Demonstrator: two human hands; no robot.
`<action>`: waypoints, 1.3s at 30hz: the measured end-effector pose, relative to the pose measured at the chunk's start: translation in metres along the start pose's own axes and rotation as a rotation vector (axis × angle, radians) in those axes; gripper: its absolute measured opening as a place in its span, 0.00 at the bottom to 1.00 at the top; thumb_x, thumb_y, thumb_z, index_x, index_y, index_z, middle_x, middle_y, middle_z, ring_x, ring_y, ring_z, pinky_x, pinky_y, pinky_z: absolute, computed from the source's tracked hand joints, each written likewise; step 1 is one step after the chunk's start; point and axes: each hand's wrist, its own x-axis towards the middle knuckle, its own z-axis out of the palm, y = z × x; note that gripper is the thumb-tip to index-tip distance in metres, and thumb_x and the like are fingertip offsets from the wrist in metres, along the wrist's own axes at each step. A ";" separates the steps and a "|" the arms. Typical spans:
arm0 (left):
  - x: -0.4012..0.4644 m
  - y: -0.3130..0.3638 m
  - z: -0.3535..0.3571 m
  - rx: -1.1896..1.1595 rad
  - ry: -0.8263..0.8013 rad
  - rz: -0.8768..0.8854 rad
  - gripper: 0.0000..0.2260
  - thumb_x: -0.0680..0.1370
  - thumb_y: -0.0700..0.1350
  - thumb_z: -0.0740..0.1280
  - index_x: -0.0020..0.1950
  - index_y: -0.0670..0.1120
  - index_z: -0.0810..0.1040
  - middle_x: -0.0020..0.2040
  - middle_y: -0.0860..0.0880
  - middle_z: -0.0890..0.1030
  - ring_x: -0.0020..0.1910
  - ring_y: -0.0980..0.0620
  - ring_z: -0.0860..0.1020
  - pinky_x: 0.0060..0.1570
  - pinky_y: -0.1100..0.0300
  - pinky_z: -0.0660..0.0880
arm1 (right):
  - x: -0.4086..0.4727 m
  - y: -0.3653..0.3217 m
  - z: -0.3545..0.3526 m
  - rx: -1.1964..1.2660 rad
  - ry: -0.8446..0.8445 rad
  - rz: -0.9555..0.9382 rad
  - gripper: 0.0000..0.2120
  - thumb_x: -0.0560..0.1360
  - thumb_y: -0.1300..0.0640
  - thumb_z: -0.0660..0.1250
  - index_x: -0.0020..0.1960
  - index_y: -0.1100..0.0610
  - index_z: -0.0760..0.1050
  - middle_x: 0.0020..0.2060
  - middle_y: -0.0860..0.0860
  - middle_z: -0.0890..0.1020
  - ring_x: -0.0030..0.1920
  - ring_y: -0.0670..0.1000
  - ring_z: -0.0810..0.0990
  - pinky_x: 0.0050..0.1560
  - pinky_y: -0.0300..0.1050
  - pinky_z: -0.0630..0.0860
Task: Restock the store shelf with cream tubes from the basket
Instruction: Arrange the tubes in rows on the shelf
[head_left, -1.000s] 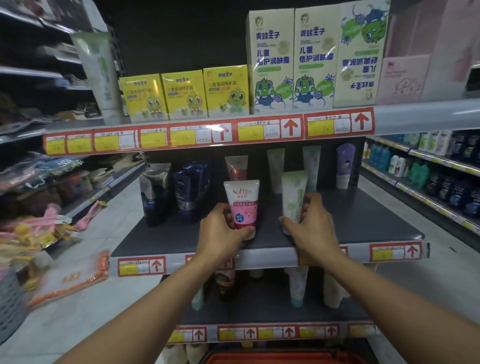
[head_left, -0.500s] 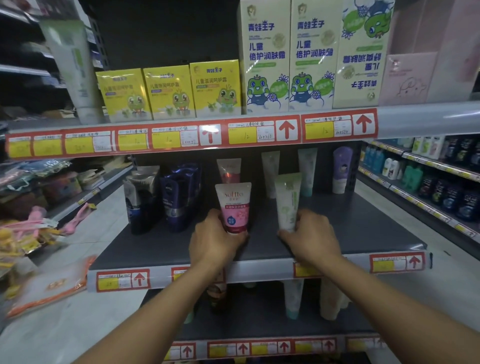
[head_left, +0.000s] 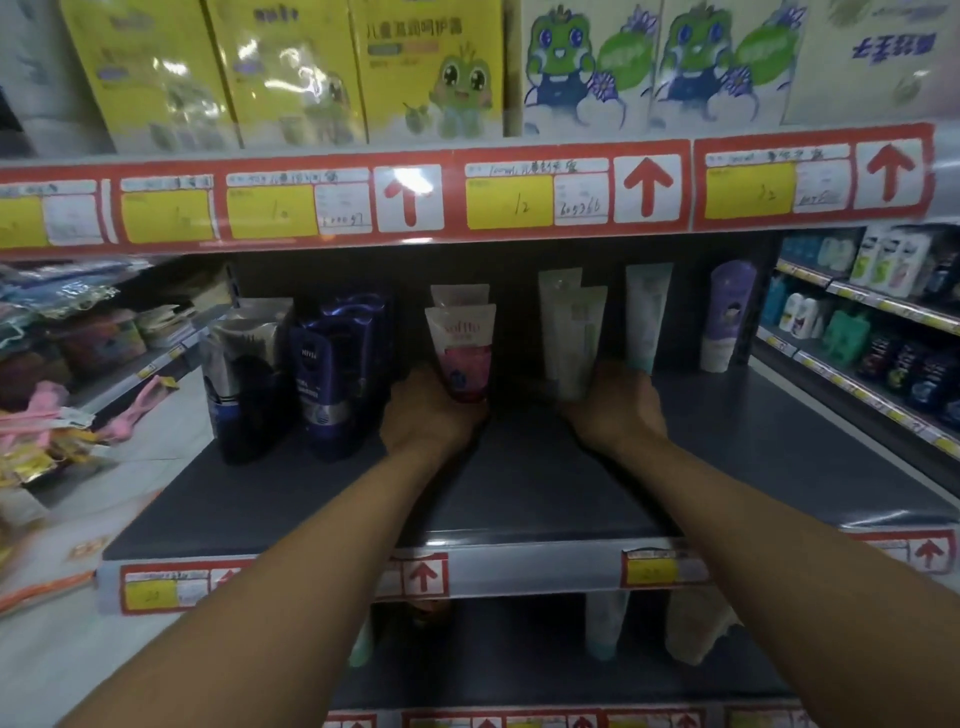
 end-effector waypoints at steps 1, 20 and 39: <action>0.007 0.001 0.003 0.005 0.001 -0.011 0.29 0.69 0.62 0.78 0.66 0.49 0.80 0.62 0.43 0.84 0.61 0.39 0.83 0.56 0.50 0.81 | 0.006 -0.001 0.004 0.001 0.007 0.005 0.22 0.76 0.44 0.74 0.63 0.56 0.76 0.57 0.57 0.81 0.57 0.61 0.81 0.41 0.46 0.71; 0.035 -0.012 0.029 -0.072 0.022 -0.027 0.32 0.65 0.69 0.69 0.63 0.53 0.81 0.58 0.47 0.86 0.58 0.43 0.85 0.56 0.51 0.82 | 0.053 0.013 0.032 0.029 0.030 -0.033 0.28 0.71 0.37 0.72 0.58 0.59 0.76 0.54 0.56 0.82 0.54 0.59 0.82 0.43 0.45 0.72; 0.041 -0.014 0.032 -0.006 -0.017 -0.058 0.36 0.67 0.67 0.71 0.68 0.48 0.75 0.63 0.43 0.82 0.64 0.38 0.80 0.62 0.47 0.80 | 0.057 0.015 0.032 -0.071 0.013 -0.077 0.29 0.72 0.39 0.76 0.61 0.61 0.77 0.57 0.58 0.82 0.58 0.61 0.81 0.44 0.44 0.71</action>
